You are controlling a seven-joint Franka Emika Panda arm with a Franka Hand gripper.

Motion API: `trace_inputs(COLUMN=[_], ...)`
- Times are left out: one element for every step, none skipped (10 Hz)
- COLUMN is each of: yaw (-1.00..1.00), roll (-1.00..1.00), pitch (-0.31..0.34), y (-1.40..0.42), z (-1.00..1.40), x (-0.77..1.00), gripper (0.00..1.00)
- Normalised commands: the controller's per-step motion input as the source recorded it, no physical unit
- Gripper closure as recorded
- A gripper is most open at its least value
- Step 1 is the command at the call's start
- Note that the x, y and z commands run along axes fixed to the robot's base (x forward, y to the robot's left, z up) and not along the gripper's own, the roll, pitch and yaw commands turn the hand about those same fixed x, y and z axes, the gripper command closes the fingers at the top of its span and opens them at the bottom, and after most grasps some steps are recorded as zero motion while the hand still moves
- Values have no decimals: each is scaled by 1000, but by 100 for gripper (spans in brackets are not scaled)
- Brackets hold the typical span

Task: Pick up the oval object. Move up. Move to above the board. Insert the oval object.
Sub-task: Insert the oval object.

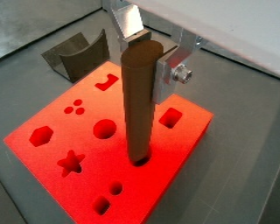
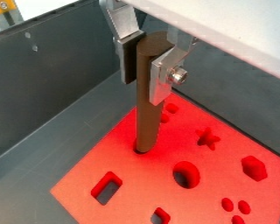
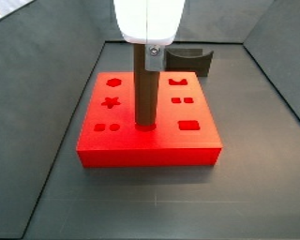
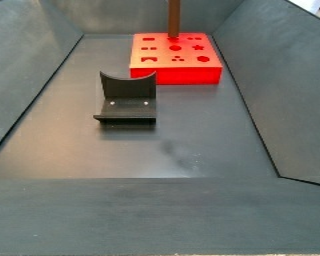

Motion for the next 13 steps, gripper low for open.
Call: trace_inputs(yaw=[0,0,0,0,0,0,0,0,0,0,0,0,0], roll=[10,6,0,0,29,0,0,0,0,0,-9,-157,-217], pitch=[0,0,-7,-10,-63,-60,-36,-30,-20,-69,-237,-296,-277], y=[-63,-37,-14,0,-34,-46,-40,-11,0,0,0,0,0], z=[-29,-57,-83,-140,-391,-271,-143,-143,-183,-269,-531,-529,-443], x=[166,97,23,0,0,0,0,0,0,0,-151,-80,-69], gripper=[100,100,100,100,100,100,100,100,100,100,100,100,100])
